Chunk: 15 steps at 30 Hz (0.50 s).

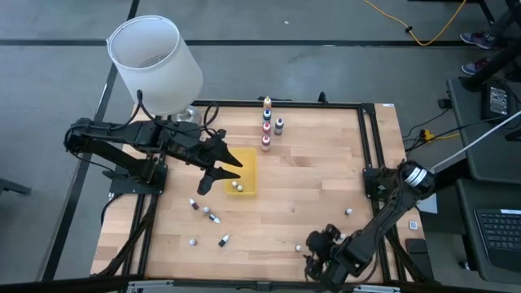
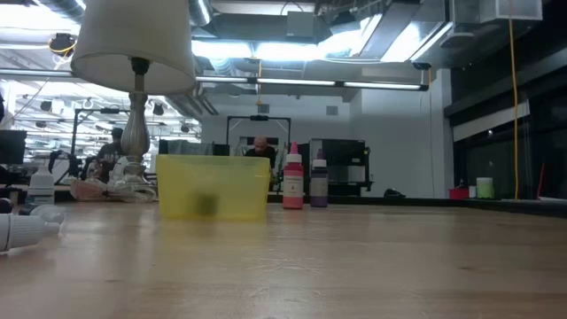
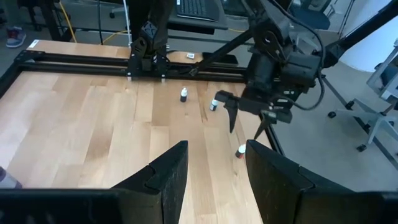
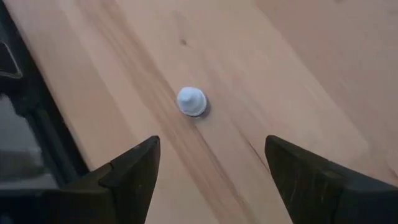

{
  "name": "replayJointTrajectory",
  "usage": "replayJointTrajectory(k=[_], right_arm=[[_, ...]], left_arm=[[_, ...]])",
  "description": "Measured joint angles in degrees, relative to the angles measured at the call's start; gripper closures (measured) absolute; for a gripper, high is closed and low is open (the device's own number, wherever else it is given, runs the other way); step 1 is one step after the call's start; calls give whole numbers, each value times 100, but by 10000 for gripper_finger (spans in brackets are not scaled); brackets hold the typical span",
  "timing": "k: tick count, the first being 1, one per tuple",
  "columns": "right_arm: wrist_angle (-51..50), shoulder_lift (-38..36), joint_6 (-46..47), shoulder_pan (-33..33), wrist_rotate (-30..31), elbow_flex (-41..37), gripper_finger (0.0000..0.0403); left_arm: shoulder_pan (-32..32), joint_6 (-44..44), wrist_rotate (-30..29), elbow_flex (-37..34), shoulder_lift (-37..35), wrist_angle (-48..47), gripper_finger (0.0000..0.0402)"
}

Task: Pick & Place food coloring
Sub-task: Put the small red bottle into the yellow bin

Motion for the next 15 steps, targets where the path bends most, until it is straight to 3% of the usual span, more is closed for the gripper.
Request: replayJointTrajectory(k=[4, 15], right_arm=[[55, 284, -498, 76, 409, 171, 111], [321, 630, -485, 302, 1280, 178, 111]], left_arm=[[0, -3, -2, 0, 0, 0, 245], [1, -58, -20, 0, 0, 0, 245]])
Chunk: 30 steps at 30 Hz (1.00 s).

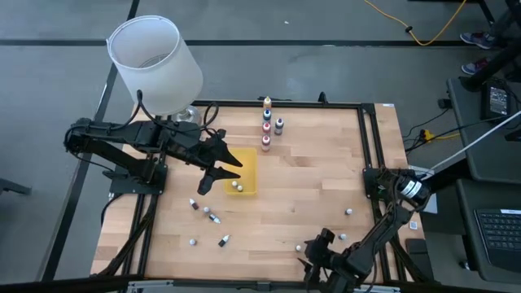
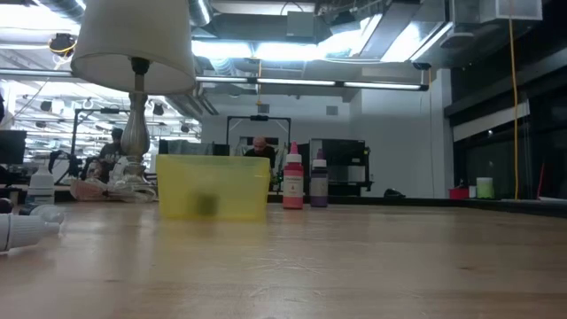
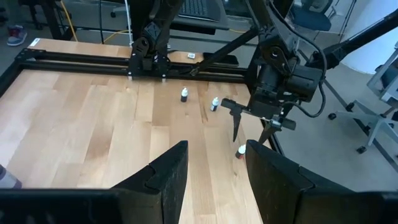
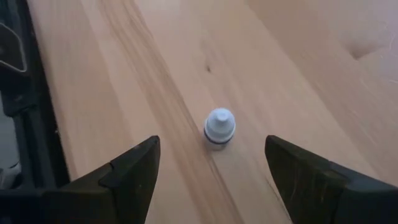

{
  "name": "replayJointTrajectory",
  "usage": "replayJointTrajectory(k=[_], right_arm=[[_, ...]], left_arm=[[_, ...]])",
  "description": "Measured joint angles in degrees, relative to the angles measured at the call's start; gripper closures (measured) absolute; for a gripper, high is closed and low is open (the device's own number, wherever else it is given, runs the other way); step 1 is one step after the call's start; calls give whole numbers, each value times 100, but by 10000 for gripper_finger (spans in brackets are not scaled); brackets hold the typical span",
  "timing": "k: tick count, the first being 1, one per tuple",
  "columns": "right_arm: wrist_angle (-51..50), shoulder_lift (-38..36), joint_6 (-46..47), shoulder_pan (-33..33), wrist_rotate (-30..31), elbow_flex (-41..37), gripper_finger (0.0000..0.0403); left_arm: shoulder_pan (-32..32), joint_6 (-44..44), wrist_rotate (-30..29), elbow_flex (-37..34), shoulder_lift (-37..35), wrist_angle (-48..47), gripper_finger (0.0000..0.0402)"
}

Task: Pick & Place food coloring
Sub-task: Put the small red bottle into the yellow bin

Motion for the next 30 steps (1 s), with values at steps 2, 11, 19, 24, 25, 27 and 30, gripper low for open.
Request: replayJointTrajectory(k=[2, 11, 19, 24, 25, 27, 30], right_arm=[[16, 53, -9, -4, 26, 0, 111], [370, 405, -114, -4, 120, 0, 111], [367, 440, -135, -52, 150, -2, 116], [341, 440, -229, -127, 185, -2, 152], [347, 440, -267, -145, 182, -2, 162], [345, 440, -289, -173, 164, -2, 182], [347, 440, -289, -179, 126, -2, 212]], left_arm=[[-1, 1, -2, 0, 0, 0, 245], [-1, 3, -2, 0, 0, 0, 245], [1, 3, -1, 0, 0, -76, 245], [-1, 3, -1, 0, 0, -184, 245], [1, 3, 0, 0, 0, -187, 245], [-1, 10, 0, 0, 0, -200, 245], [-1, 10, 0, 0, 0, -218, 245]])
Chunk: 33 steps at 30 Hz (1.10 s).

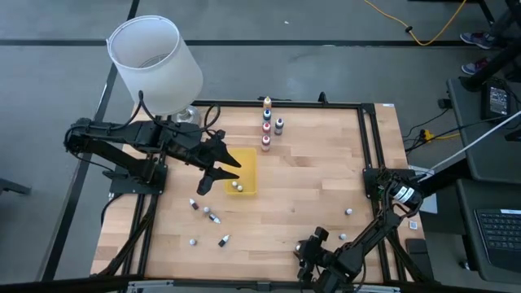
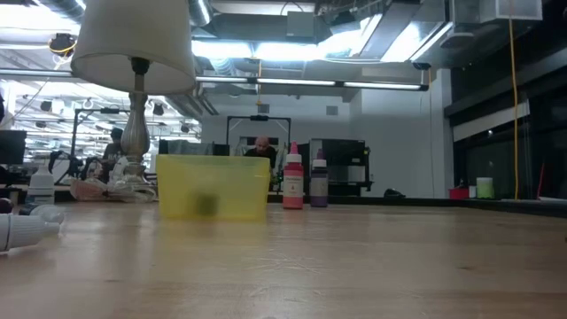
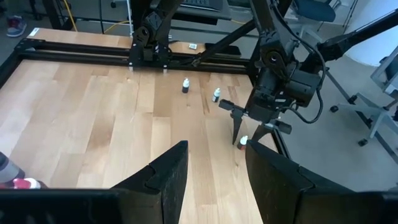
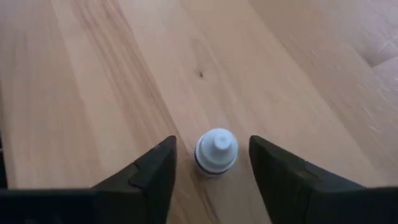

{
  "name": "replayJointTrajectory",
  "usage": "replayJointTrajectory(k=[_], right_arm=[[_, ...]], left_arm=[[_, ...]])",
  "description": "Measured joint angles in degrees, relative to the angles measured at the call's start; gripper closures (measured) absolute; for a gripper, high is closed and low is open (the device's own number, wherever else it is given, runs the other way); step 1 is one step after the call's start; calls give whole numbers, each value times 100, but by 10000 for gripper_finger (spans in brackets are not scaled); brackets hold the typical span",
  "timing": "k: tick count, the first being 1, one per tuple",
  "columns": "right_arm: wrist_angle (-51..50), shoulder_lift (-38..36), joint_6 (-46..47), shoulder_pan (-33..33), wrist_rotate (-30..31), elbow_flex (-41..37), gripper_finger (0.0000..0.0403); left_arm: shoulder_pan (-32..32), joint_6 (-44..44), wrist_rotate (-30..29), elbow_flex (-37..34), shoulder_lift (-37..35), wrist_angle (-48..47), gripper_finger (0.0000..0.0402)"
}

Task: Pick & Place food coloring
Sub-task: Put the small red bottle into the yellow bin

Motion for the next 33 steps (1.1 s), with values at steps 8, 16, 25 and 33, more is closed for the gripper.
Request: replayJointTrajectory(k=[8, 16, 25, 33], right_arm=[[37, 0, 31, 48, -79, 0, 263], [81, 2, 27, 44, -79, 0, 291], [-9, 2, 6, 42, -106, 145, 326], [-1712, -297, -311, -254, -310, 1573, 329]], left_arm=[[1, 36, -1, 0, 0, -37, 245], [0, 41, -33, 0, 0, -36, 245], [0, -89, -103, 0, 0, -35, 245], [2, -266, -217, 0, 0, -33, 245]])
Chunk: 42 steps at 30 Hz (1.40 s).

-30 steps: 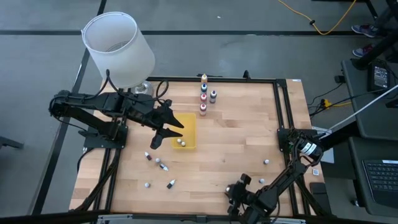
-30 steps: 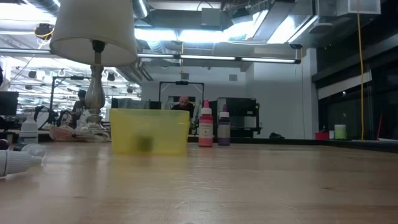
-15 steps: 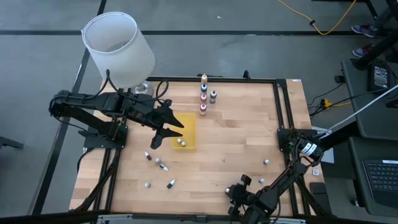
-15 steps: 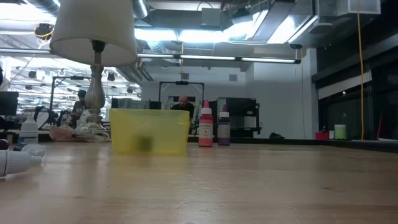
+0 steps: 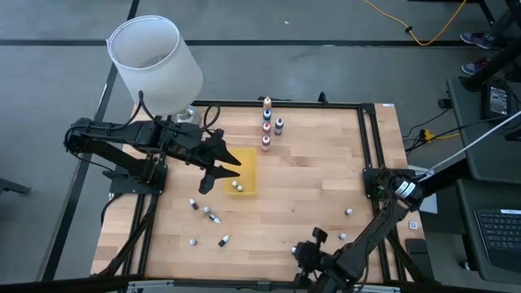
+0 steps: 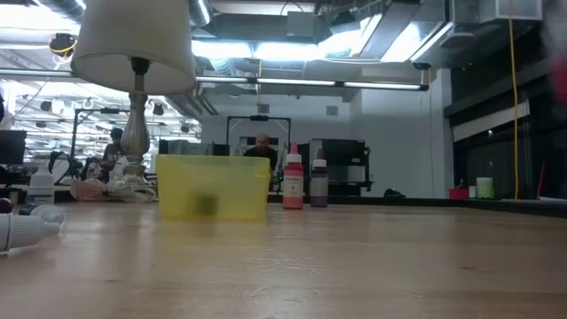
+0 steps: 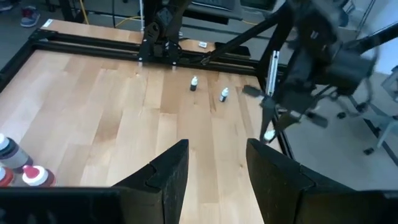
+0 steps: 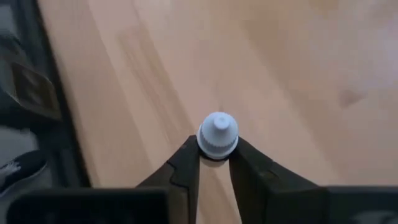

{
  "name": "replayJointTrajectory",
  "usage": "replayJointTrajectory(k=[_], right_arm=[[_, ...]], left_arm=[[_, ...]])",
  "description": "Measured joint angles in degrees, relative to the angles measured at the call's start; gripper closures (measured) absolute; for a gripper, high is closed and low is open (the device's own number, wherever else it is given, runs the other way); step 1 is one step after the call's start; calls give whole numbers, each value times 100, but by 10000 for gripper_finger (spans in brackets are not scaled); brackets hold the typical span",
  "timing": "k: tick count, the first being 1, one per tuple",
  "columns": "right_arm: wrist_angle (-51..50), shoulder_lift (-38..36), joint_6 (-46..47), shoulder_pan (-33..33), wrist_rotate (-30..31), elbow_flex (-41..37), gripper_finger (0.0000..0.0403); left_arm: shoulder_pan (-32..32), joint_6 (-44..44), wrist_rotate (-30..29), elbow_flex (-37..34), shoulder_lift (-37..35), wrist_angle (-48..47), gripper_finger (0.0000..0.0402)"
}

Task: Pick & Place food coloring
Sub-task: Put the small red bottle into the yellow bin

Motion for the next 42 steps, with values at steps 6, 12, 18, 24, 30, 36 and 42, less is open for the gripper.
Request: replayJointTrajectory(k=[6, 12, 18, 24, 30, 36, 42], right_arm=[[-985, -217, -1109, -471, -238, 1462, 327], [-1445, -225, -2100, -1146, -604, 2780, 329], [-1410, -232, -2974, -1771, -854, 3748, 326], [-1363, -232, -3509, -2192, -877, 4281, 327], [-922, -228, -3676, -2580, -1291, 4355, 326], [-448, -223, -4011, -2799, -1441, 4355, 326], [-117, -198, -4287, -2931, -1469, 4355, 326]], left_arm=[[-303, -43, 163, 246, 0, -42, 245], [-893, -42, -18, 529, -2, -37, 244], [-1417, 204, -668, 551, -2, 13, 229], [-1587, 298, -984, 553, 0, 37, 182], [-1582, 207, -1387, 553, 16, 44, 140], [-1582, 210, -1405, 557, 47, 9, 137], [-1580, 90, -1407, 557, 109, 7, 139]])
